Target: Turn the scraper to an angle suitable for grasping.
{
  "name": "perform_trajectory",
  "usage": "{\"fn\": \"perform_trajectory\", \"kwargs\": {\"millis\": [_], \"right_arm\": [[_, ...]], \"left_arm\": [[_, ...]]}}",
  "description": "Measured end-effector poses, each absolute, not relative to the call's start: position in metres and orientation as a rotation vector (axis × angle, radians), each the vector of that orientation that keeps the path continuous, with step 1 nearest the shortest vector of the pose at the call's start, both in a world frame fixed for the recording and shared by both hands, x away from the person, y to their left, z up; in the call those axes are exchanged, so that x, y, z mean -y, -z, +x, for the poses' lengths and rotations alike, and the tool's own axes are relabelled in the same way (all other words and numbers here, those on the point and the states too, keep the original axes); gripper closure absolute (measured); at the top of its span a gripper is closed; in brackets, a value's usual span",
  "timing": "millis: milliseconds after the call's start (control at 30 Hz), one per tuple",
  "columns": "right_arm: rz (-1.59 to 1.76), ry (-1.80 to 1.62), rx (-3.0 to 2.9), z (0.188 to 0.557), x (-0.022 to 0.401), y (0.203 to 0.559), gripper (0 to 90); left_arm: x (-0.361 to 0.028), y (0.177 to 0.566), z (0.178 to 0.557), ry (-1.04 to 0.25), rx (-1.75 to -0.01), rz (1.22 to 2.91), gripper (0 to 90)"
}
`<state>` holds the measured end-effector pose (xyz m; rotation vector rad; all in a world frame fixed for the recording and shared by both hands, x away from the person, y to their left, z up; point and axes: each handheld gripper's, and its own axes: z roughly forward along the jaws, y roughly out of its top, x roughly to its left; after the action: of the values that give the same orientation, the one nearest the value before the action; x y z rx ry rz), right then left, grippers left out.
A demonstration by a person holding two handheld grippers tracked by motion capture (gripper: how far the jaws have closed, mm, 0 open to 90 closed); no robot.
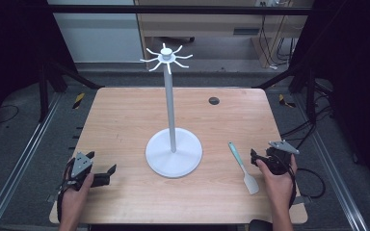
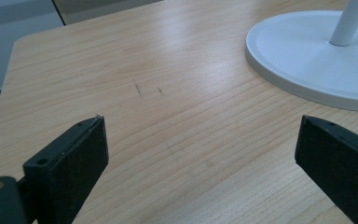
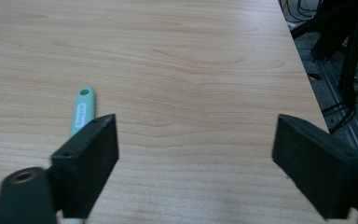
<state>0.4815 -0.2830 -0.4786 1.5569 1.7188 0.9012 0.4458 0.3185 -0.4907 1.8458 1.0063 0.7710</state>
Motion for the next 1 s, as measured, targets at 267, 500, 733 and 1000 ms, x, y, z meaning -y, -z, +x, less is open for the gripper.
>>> {"fn": "perform_trajectory", "kwargs": {"millis": [267, 500, 733, 1000], "right_arm": [[1.523, -0.831, -1.838, 0.489, 0.275, 0.462, 37.8], [1.476, -0.76, -1.975, 0.508, 0.261, 0.452, 60.5], [1.475, -0.796, -2.083, 0.526, 0.25, 0.452, 85.5], [1.491, -0.793, -2.129, 0.536, 0.242, 0.464, 90.0]], "left_arm": [[-0.32, 0.49, 0.446, -0.773, -1.013, 1.834, 2.1], [-0.322, 0.49, 0.446, -0.77, -1.026, 1.825, 2.1], [-0.325, 0.489, 0.447, -0.771, -1.031, 1.813, 2.1], [-0.324, 0.489, 0.447, -0.773, -1.031, 1.815, 2.1]]}}
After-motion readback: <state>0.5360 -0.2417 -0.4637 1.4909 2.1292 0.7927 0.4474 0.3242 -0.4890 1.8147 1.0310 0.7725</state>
